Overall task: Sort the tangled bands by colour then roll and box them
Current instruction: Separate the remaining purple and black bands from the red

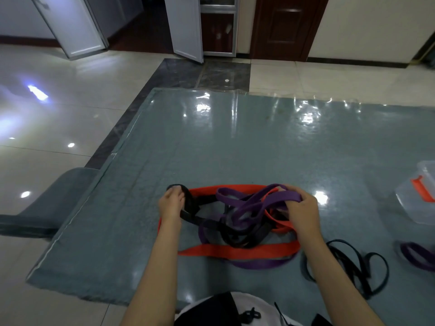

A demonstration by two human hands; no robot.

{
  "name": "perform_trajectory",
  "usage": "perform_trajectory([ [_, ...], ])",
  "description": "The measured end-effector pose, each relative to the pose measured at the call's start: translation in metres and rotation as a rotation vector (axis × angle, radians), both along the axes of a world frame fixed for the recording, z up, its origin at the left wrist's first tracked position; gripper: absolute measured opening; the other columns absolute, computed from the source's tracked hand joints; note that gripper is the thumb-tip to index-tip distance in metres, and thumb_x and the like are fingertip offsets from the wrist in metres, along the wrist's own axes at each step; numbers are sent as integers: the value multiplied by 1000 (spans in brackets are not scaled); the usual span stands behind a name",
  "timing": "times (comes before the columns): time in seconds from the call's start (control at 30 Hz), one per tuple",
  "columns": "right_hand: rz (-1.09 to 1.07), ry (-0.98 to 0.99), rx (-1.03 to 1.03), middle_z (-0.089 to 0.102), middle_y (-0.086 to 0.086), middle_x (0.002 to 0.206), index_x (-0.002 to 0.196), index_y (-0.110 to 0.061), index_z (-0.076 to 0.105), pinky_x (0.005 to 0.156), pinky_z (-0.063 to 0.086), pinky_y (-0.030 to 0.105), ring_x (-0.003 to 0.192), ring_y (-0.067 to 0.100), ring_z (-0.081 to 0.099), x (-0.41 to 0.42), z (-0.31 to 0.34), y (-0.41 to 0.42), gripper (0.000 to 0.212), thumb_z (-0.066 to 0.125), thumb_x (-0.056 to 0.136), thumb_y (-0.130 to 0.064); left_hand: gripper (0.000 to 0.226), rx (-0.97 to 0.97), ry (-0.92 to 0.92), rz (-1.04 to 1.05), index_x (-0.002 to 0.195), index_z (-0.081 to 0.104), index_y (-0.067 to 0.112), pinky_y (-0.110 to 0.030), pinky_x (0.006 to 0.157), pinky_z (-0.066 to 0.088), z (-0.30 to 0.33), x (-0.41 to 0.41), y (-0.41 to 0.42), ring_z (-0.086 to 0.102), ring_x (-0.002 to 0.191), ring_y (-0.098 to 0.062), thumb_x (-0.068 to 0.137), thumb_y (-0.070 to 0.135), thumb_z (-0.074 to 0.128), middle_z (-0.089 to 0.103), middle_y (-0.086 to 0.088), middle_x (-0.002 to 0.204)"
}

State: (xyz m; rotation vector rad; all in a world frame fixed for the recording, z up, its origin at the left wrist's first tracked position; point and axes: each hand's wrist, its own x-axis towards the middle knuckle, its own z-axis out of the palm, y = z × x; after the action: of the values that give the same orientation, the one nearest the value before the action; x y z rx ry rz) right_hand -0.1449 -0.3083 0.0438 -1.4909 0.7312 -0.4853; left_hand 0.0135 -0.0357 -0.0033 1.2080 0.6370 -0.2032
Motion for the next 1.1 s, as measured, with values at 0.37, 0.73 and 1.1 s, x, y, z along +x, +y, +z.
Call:
perform_trajectory([
  [0.37, 22, -80, 377, 76, 5, 79, 98, -17, 74, 56, 61, 31, 70, 18, 76, 7, 31, 15, 19, 61, 100, -3, 46, 559, -343, -1005, 125, 63, 23, -47, 99, 59, 32, -22, -43, 71, 100, -19, 86, 5, 79, 75, -5, 109],
  [0.73, 7, -23, 506, 74, 2, 66, 92, -11, 69, 49, 58, 26, 56, 11, 72, 9, 31, 10, 17, 57, 103, -4, 28, 329, -270, -1400, 123, 70, 24, -33, 107, 49, 51, -53, -66, 66, 115, -3, 97, 30, 63, 75, 6, 123],
  [1.1, 224, -30, 141, 78, 9, 86, 95, -22, 79, 60, 59, 25, 72, 16, 75, 6, 40, 24, 11, 79, 93, -11, 85, 330, -413, -1312, 140, 52, 39, -36, 114, 50, 46, -66, -88, 61, 128, -4, 69, 49, 96, 65, 15, 136],
])
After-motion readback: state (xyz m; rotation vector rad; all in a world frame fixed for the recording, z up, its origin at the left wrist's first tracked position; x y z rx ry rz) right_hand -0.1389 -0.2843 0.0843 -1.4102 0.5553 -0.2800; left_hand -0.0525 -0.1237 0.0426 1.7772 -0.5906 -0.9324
